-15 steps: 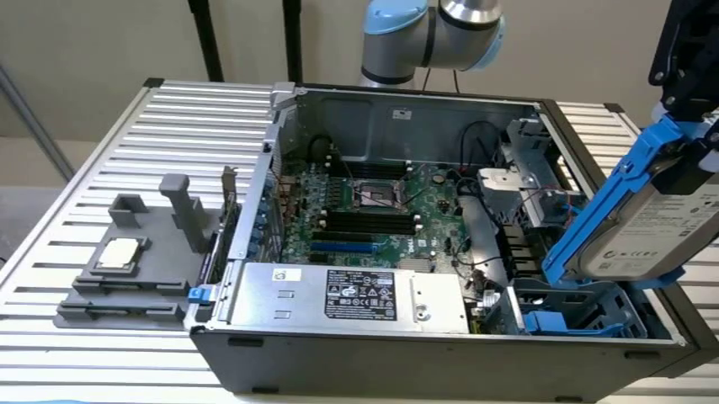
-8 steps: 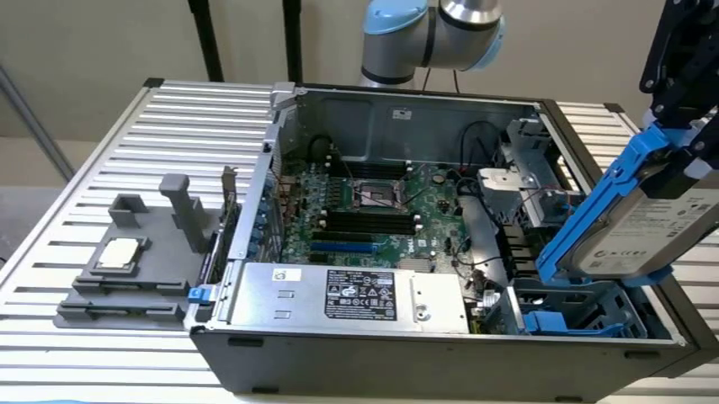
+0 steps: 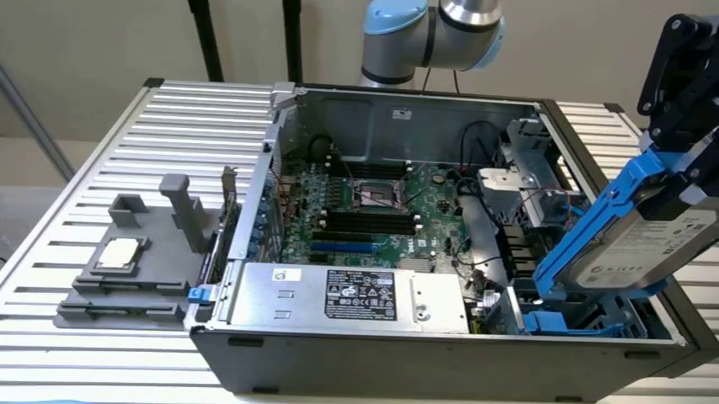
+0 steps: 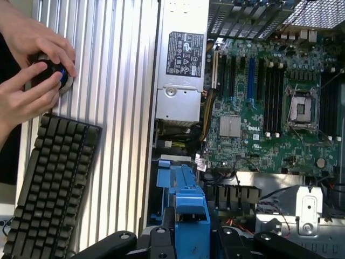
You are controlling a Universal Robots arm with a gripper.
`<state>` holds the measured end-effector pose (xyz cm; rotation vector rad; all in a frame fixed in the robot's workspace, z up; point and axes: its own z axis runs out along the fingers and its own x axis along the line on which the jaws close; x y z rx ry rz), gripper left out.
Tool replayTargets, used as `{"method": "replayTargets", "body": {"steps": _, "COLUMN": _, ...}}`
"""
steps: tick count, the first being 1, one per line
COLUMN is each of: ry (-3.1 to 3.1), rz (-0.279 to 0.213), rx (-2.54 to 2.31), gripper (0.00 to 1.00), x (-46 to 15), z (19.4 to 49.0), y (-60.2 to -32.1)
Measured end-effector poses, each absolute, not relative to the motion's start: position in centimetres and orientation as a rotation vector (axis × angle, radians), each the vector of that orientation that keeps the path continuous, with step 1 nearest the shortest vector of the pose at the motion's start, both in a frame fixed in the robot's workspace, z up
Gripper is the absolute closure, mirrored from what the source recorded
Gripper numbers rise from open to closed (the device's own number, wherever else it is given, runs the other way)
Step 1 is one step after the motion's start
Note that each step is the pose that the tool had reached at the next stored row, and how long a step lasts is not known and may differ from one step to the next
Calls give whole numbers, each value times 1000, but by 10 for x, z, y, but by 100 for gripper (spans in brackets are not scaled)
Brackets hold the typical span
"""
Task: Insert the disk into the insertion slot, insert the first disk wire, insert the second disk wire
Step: 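Insert the disk into the insertion slot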
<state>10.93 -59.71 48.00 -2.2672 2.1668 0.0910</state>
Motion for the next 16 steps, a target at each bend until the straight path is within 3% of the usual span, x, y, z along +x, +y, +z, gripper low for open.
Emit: {"method": "replayTargets", "body": {"steps": 16, "ry": 2175, "rz": 98, "rx": -2252, "gripper": 67, "x": 108, "z": 459, "y": -597}}
